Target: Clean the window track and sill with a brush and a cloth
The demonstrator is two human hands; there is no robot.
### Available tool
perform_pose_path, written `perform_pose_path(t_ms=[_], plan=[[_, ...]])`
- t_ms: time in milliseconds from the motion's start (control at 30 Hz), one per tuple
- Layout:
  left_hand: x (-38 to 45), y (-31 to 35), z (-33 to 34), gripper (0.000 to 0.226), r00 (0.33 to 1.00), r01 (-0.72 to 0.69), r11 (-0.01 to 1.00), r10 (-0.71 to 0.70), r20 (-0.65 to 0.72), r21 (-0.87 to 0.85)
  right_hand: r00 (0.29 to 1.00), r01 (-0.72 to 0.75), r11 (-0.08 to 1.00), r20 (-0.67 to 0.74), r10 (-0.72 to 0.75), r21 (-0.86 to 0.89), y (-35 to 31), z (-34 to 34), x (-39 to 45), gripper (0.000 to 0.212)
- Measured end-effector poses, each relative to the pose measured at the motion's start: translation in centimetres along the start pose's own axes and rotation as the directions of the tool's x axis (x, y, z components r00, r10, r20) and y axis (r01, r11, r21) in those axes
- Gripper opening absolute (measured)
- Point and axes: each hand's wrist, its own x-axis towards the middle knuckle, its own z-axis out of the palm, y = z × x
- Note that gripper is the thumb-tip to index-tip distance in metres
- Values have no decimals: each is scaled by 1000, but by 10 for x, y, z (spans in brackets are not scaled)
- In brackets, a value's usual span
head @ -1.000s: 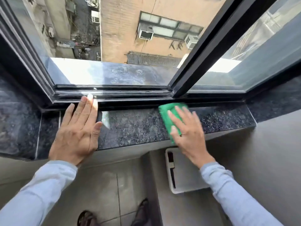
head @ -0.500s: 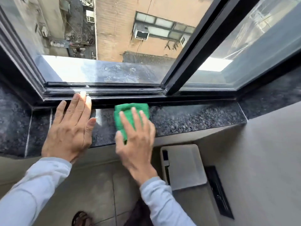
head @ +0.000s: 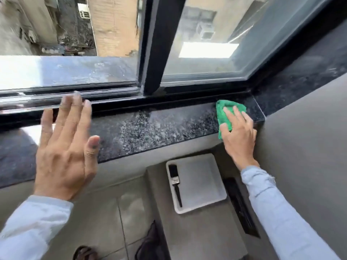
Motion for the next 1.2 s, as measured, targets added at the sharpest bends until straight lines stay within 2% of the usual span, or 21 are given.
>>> perform_pose_path(t_ms=[67, 133, 167, 200, 233, 267, 300, 367, 400, 467, 500, 533, 600, 733, 800, 867, 933, 1000, 1067, 1133, 1200], plan=[[-4, 61, 10, 69, 992, -126, 987, 126, -5, -101, 997, -8, 997, -71, 14, 78, 16, 7, -24, 52], [-26, 115, 30, 71, 960, -260, 932, 277, 33, -252, 967, -120, 899, -157, 202, 421, 38, 13, -50, 49], [-39, 139, 42, 70, 938, -286, 899, 334, 95, -333, 922, -190, 699, -119, 368, 689, 51, 15, -66, 46], [-55, 162, 53, 69, 913, -272, 874, 366, 178, -404, 862, -230, 355, 20, 506, 906, 62, 18, -81, 42], [-71, 181, 71, 67, 886, -242, 867, 380, 264, -436, 797, -268, -55, 254, 548, 962, 76, 24, -96, 36], [-83, 196, 92, 63, 853, -160, 853, 373, 365, -497, 751, -312, -427, 496, 436, 849, 89, 31, -110, 30], [-91, 209, 117, 59, 830, 4, 839, 300, 469, -544, 729, -339, -641, 623, 284, 689, 102, 40, -124, 28], [-94, 223, 170, 61, 731, 483, 683, 30, 682, -548, 718, -379, -771, 688, 104, 512, 119, 66, -143, 35], [-95, 226, 205, 65, 618, 684, 529, -56, 784, -501, 696, -400, -789, 714, 69, 467, 131, 84, -149, 40], [-89, 225, 276, 61, 396, 902, 218, -77, 915, -372, 609, -465, -794, 793, 36, 392, 154, 124, -155, 60], [-84, 225, 311, 54, 340, 932, 160, -82, 937, -325, 573, -500, -792, 820, 0, 350, 166, 143, -156, 75], [-81, 223, 343, 44, 327, 935, 181, -107, 939, -305, 526, -524, -797, 850, -24, 302, 174, 160, -156, 86], [-82, 220, 404, 26, 349, 905, 322, -188, 918, -278, 424, -535, -806, 906, 4, 254, 193, 192, -153, 93], [-91, 212, 489, 35, 366, 836, 515, -265, 892, -190, 127, -528, -802, 960, 250, 279, 228, 245, -135, 66], [-94, 205, 508, 39, 365, 820, 550, -283, 887, -161, 45, -621, -736, 950, 309, 269, 237, 261, -128, 54], [-96, 202, 517, 44, 380, 782, 606, -279, 882, -145, 38, -689, -677, 946, 321, 258, 241, 269, -124, 49], [-95, 204, 508, 52, 399, 681, 719, -208, 893, -137, 55, -778, -567, 928, 369, 271, 240, 266, -121, 44], [-93, 207, 489, 60, 429, 534, 828, -94, 898, -169, 113, -916, -286, 864, 490, 281, 232, 252, -126, 40], [-81, 213, 461, 64, 478, 375, 903, 3, 878, -208, 306, -948, 114, 757, 578, 296, 218, 228, -125, 41], [-67, 223, 421, 63, 529, 155, 954, 140, 837, -258, 553, -824, 469, 634, 540, 319, 196, 196, -124, 47], [-47, 235, 369, 59, 625, -80, 943, 301, 720, -324, 758, -634, 700, 444, 478, 328, 174, 157, -120, 50]])
